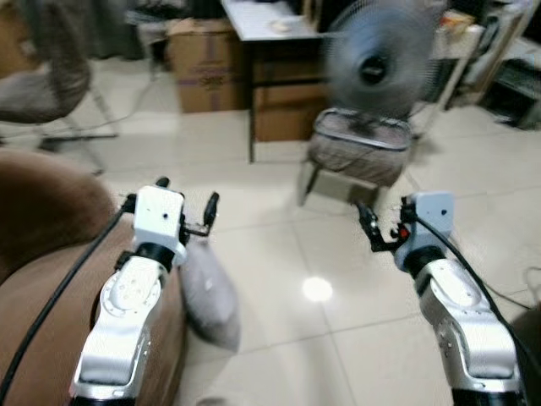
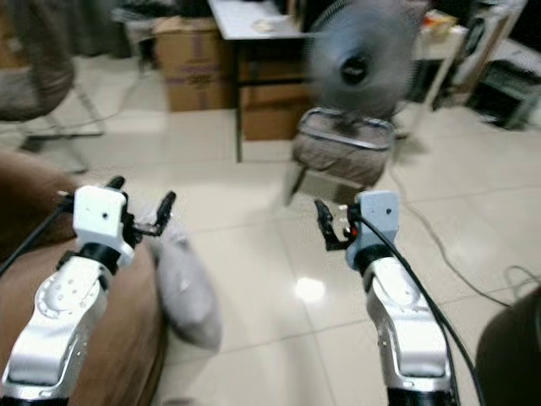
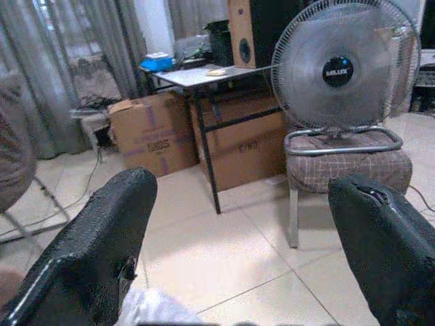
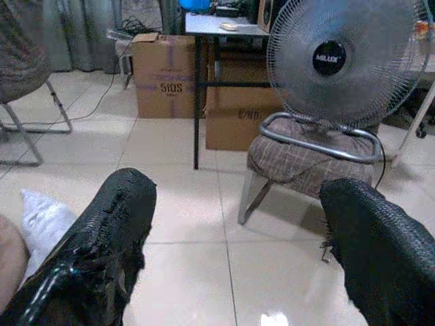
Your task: Move the pillow to the sofa from floor
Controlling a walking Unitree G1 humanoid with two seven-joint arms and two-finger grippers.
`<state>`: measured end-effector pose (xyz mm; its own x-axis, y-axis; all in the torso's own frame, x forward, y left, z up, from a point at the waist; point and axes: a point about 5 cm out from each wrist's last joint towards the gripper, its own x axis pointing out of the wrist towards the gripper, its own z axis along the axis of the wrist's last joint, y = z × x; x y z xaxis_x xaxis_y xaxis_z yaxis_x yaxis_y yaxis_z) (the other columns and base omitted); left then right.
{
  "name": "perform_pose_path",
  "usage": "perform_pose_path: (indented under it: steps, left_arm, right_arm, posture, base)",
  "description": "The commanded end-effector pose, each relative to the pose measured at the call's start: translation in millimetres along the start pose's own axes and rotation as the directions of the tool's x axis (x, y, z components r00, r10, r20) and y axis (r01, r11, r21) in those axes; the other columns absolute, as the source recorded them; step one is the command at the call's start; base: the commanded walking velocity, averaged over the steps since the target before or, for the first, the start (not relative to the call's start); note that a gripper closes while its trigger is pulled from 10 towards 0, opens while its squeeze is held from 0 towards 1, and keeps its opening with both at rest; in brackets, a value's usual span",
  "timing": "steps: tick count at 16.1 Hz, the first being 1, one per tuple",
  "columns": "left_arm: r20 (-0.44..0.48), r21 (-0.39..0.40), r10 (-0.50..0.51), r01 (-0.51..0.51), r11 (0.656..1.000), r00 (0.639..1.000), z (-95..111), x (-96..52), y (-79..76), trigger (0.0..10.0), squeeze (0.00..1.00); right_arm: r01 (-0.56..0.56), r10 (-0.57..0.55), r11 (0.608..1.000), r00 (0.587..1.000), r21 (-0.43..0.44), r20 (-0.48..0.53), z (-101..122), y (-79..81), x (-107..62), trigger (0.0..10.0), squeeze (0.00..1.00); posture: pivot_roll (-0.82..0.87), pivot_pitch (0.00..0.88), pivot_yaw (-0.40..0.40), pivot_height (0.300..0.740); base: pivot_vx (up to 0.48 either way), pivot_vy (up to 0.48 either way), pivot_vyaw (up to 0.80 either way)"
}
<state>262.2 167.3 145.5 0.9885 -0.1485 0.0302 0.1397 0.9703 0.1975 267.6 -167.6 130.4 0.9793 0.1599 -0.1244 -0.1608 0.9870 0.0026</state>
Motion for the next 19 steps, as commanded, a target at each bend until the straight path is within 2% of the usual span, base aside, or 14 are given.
perform_pose_path:
  steps: [1, 5, 8, 9, 11, 13, 15, 17, 19]
  left_arm:
    - [-0.006, 0.011, 0.009, -0.009, 1.000, 1.000, -0.6, -0.1, 3.4, 10.0, 0.00]
    - [-0.011, 0.013, 0.011, -0.011, 1.000, 1.000, -1.0, 0.1, 3.0, 10.0, 0.00]
    - [-0.016, -0.005, 0.029, -0.029, 1.000, 0.999, -2.2, -0.5, 4.6, 10.0, 0.00]
    - [-0.014, 0.011, 0.024, -0.024, 1.000, 1.000, -2.1, -0.8, 4.9, 10.0, 0.00]
    - [-0.013, 0.022, 0.022, -0.022, 1.000, 1.000, -1.5, -0.6, 4.4, 10.0, 0.00]
    - [-0.015, 0.023, 0.023, -0.023, 0.999, 1.000, -1.1, 0.1, 4.3, 10.0, 0.00]
    - [-0.025, 0.030, 0.024, -0.023, 0.999, 0.999, -1.9, 1.3, 4.5, 10.0, 0.00]
    - [-0.051, 0.013, 0.051, -0.051, 0.999, 0.997, -4.7, 1.9, 5.7, 10.0, 0.00]
    - [-0.064, 0.028, 0.059, -0.057, 0.998, 0.996, -5.6, 2.8, 7.2, 10.0, 0.00]
  right_arm:
    - [-0.022, 0.022, 1.000, 1.000, -0.001, 0.012, 2.8, 5.1, 1.2, 10.0, 0.00]
    - [-0.030, 0.030, 1.000, 1.000, -0.003, 0.007, 2.4, 5.7, 1.5, 10.0, 0.00]
    - [-0.055, 0.055, 0.998, 0.998, 0.009, 0.009, 2.8, 7.4, 2.0, 10.0, 0.00]
    - [-0.070, 0.070, 0.997, 0.997, -0.046, 0.010, 3.6, 7.4, 2.2, 10.0, 0.00]
    - [-0.089, 0.089, 0.994, 0.996, -0.071, 0.008, 3.7, 8.4, 2.5, 10.0, 0.00]
    - [-0.089, 0.090, 0.993, 0.996, -0.071, 0.007, 2.9, 10.0, 2.0, 10.0, 0.00]
    - [-0.058, 0.058, 0.998, 0.998, -0.034, 0.008, 0.5, 8.8, 1.4, 10.0, 0.00]
    - [-0.052, 0.052, 0.998, 0.999, -0.038, 0.003, -0.7, 6.2, 1.7, 10.0, 0.00]
    - [-0.050, 0.050, 0.998, 0.999, -0.045, 0.002, -0.6, 4.5, 1.7, 10.0, 0.00]
  posture:
    - [0.06, 0.000, -0.016, 0.740]
    - [0.06, 0.000, -0.014, 0.740]
    - [0.06, 0.000, -0.012, 0.740]
    - [0.06, 0.000, -0.012, 0.740]
    - [0.06, 0.000, -0.012, 0.740]
    - [0.06, 0.000, -0.004, 0.740]
    - [0.06, 0.000, -0.001, 0.740]
    - [0.06, 0.000, 0.001, 0.740]
    - [0.06, 0.000, 0.001, 0.740]
  base:
    - [0.394, 0.000, 0.00]
    - [0.384, 0.000, 0.00]
    - [0.000, 0.000, 0.00]
    - [0.000, 0.000, 0.00]
    - [0.000, 0.000, 0.23]
    - [0.000, -0.480, 0.80]
    - [0.000, -0.444, 0.00]
    - [0.000, 0.000, 0.00]
    - [0.000, 0.000, 0.00]
